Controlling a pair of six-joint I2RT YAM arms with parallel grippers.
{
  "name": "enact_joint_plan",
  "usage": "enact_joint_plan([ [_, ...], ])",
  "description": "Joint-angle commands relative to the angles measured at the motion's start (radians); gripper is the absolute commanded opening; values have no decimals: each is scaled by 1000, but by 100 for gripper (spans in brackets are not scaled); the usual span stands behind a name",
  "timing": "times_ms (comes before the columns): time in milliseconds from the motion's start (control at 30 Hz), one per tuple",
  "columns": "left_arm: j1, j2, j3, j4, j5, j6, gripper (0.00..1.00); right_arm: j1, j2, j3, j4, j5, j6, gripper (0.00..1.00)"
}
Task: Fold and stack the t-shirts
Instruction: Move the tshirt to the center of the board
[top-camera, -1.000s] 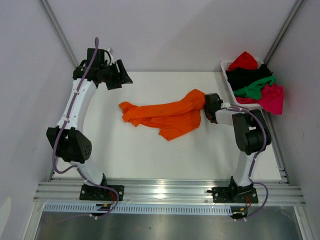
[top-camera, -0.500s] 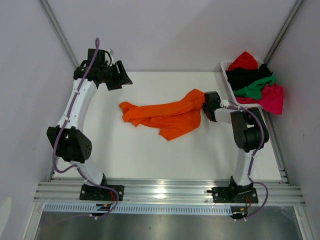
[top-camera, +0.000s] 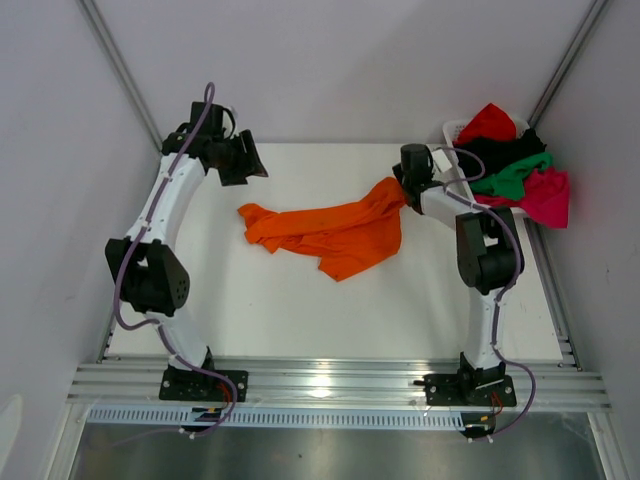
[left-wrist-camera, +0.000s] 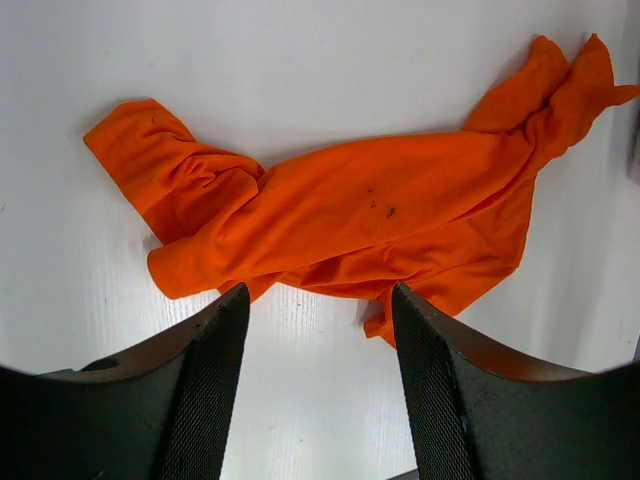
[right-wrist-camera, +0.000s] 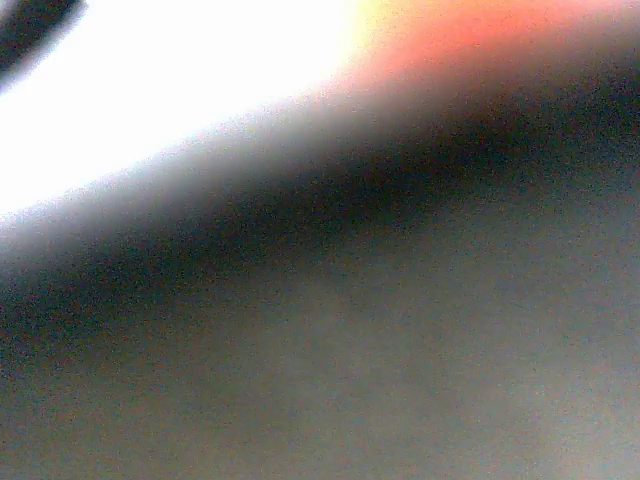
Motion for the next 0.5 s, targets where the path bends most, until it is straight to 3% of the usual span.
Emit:
enact_joint_plan([
  [0, -9, -3, 32, 1, -9, 16, 62, 4, 44, 150, 40, 12, -107, 1],
  [233, -15, 5, 39, -3, -11, 17, 62, 4, 190, 412, -44, -11, -156, 1],
  [367, -18, 0, 36, -3, -14, 22, 62, 12, 200, 450, -110, -26, -116, 2],
  [400, -18, 0, 31, -2, -18, 22, 62, 15, 187, 437, -116, -28, -107, 3],
  [467, -18, -1, 28, -2, -26, 22, 62, 26, 160, 395, -179, -17, -64, 17],
])
